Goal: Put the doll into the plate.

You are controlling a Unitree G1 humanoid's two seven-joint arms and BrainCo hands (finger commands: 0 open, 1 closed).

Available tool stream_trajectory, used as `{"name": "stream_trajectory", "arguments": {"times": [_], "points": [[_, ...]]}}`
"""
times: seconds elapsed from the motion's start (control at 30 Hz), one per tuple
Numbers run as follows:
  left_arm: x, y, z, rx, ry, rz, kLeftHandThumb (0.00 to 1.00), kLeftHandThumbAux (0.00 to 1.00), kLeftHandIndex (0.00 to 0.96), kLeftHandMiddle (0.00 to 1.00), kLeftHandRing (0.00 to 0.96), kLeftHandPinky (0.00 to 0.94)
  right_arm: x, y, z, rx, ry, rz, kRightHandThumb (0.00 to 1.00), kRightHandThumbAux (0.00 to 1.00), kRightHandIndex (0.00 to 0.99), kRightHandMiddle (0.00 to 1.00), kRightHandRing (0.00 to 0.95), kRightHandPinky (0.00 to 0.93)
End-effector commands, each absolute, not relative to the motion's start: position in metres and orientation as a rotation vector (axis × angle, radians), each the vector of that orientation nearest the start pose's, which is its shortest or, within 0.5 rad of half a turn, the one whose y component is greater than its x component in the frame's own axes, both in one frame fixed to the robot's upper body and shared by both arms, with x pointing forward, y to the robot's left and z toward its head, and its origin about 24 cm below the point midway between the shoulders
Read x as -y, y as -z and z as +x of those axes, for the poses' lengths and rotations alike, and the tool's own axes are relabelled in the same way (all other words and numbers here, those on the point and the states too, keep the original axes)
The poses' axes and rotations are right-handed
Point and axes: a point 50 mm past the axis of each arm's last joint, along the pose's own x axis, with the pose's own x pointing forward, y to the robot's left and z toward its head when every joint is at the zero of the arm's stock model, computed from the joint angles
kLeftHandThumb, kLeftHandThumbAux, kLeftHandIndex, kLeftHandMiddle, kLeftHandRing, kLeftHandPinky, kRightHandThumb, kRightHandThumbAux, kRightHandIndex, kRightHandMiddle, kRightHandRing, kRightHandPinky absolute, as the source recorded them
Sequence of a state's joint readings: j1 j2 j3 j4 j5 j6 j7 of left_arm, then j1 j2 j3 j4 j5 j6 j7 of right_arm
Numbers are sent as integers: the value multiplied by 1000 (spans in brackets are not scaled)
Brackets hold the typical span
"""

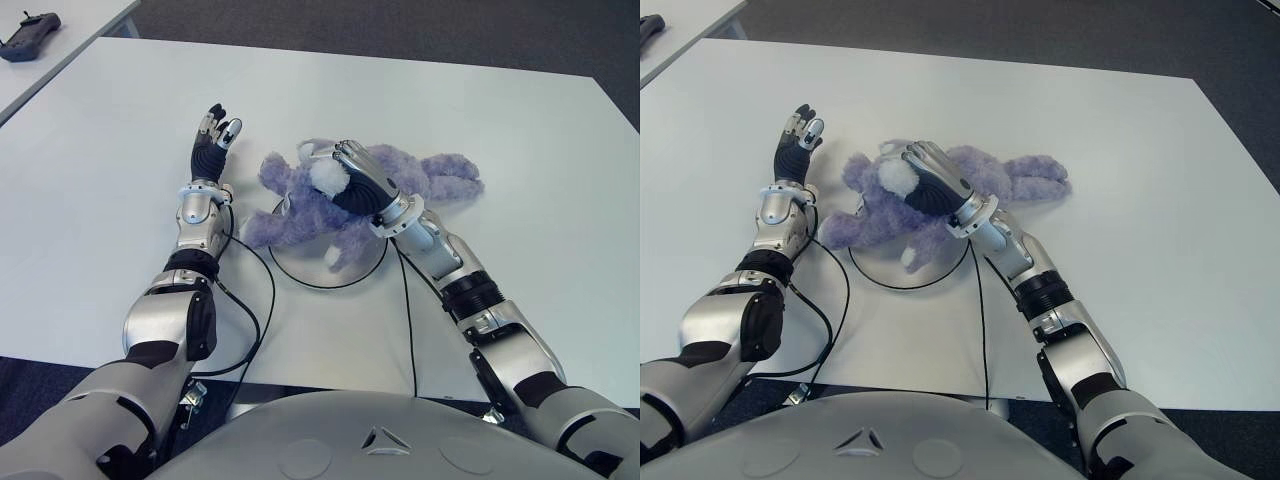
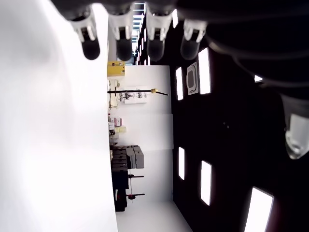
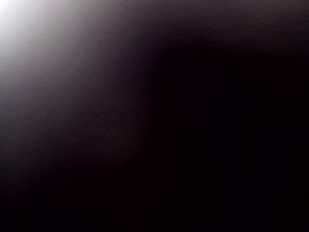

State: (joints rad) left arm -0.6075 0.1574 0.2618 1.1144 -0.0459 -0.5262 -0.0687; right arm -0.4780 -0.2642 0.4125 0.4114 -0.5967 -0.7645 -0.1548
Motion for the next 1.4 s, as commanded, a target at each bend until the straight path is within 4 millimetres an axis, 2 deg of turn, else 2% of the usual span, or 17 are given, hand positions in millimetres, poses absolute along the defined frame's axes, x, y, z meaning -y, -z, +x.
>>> {"name": "stream_trajectory", "arguments": {"times": [0.03, 0.17, 0.4, 0.43, 0.5, 0.87, 1.2, 1.4], "points": [[-169, 94, 243, -471, -137, -117, 0, 471, 24, 67, 21, 0, 57, -40, 275, 622, -737, -907, 924, 646, 757, 842, 840, 858], [-168, 94, 243, -476, -141, -123, 0, 484, 22, 70, 22, 0, 57, -23, 276, 544, -746, -944, 922, 641, 750, 841, 840, 855], [-167, 94, 244, -485, -145, -140, 0, 489, 20, 59, 13, 0, 57, -20, 279, 516, -745, -967, 830, 661, 708, 814, 816, 823], [-167, 94, 244, -485, -145, -141, 0, 491, 19, 54, 8, 0, 57, -20, 279, 509, -748, -975, 755, 695, 506, 778, 784, 773], [-167, 94, 244, -485, -144, -143, 0, 491, 19, 51, 6, 0, 57, -19, 280, 497, -755, -989, 731, 704, 446, 756, 766, 747], [-165, 94, 244, -485, -140, -143, 0, 488, 17, 45, 0, 0, 59, -11, 281, 385, -837, -1068, 712, 701, 427, 661, 661, 647], [-165, 94, 245, -491, -145, -156, 0, 483, 16, 52, 0, 0, 62, -5, 281, 328, -871, -1097, 699, 707, 418, 624, 622, 615], [-164, 94, 245, -490, -149, -157, 0, 475, 22, 54, 0, 0, 64, -3, 280, 318, -911, -1142, 686, 712, 410, 566, 571, 554]]}}
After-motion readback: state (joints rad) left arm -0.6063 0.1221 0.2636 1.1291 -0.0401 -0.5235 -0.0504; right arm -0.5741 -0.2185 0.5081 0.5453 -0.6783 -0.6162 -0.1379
